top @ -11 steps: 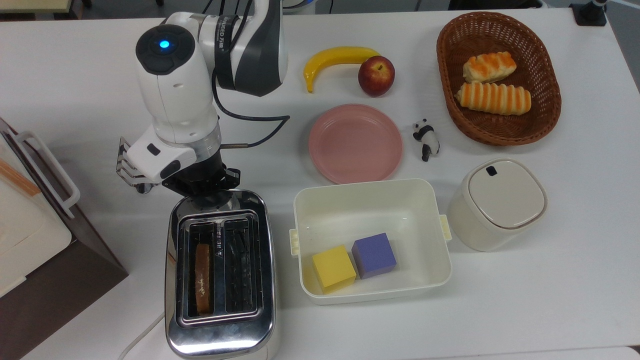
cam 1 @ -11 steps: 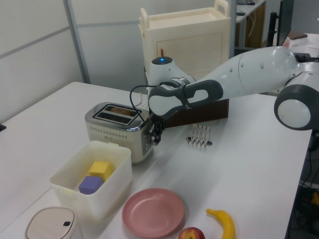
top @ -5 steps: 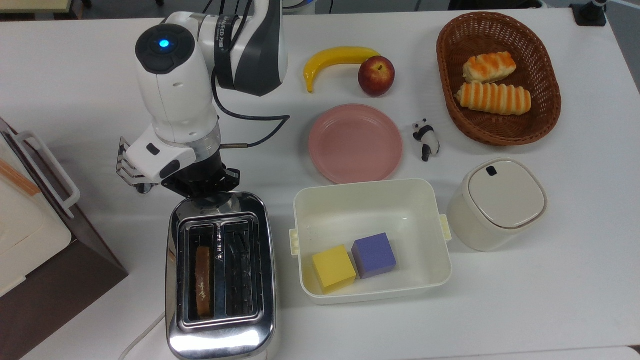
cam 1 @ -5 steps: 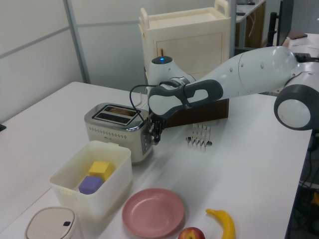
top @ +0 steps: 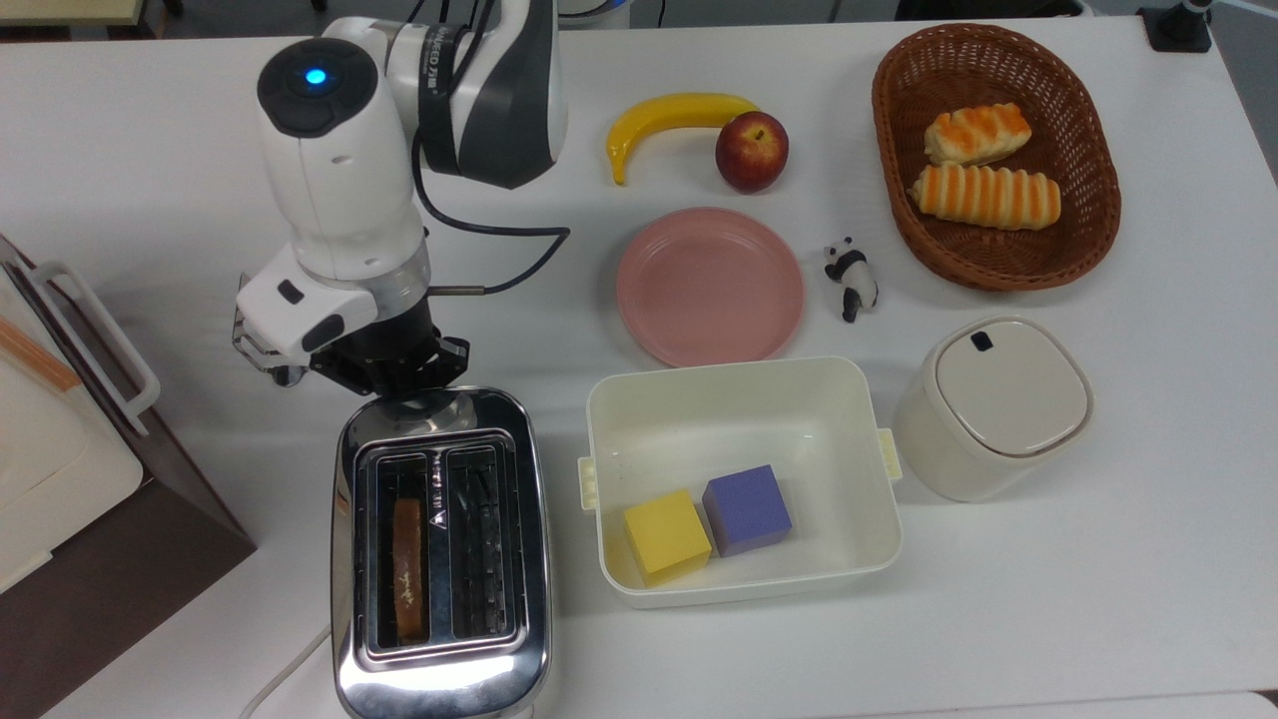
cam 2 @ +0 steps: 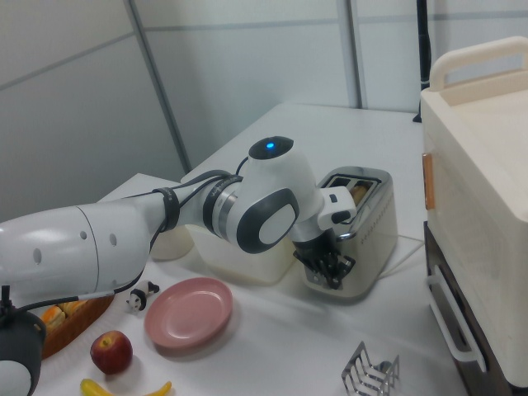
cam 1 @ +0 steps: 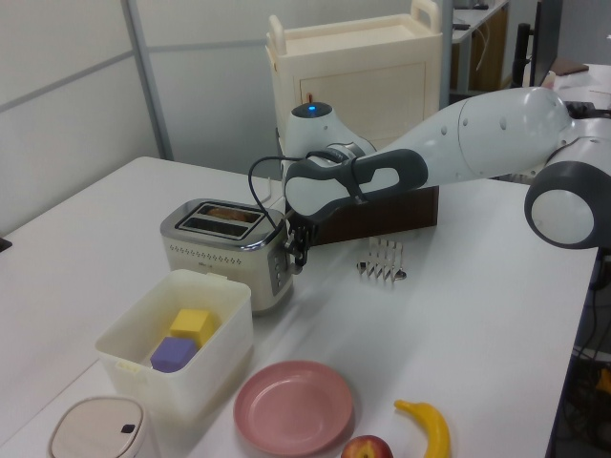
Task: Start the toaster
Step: 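Lift the gripper up and away from the toaster lever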
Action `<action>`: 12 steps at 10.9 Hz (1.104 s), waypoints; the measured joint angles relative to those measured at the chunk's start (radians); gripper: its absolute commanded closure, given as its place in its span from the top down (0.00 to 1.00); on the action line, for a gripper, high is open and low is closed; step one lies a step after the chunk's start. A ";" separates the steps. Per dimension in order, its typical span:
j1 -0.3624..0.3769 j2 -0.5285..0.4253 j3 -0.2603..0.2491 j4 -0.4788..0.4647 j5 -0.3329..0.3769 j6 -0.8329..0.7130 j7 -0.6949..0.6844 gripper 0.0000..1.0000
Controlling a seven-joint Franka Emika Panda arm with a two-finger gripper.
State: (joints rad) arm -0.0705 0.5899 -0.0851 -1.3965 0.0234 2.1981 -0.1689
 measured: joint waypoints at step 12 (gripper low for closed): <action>-0.006 -0.204 -0.001 0.027 0.010 -0.221 0.002 0.99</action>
State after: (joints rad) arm -0.0764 0.3861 -0.0860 -1.3696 0.0335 1.9775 -0.1667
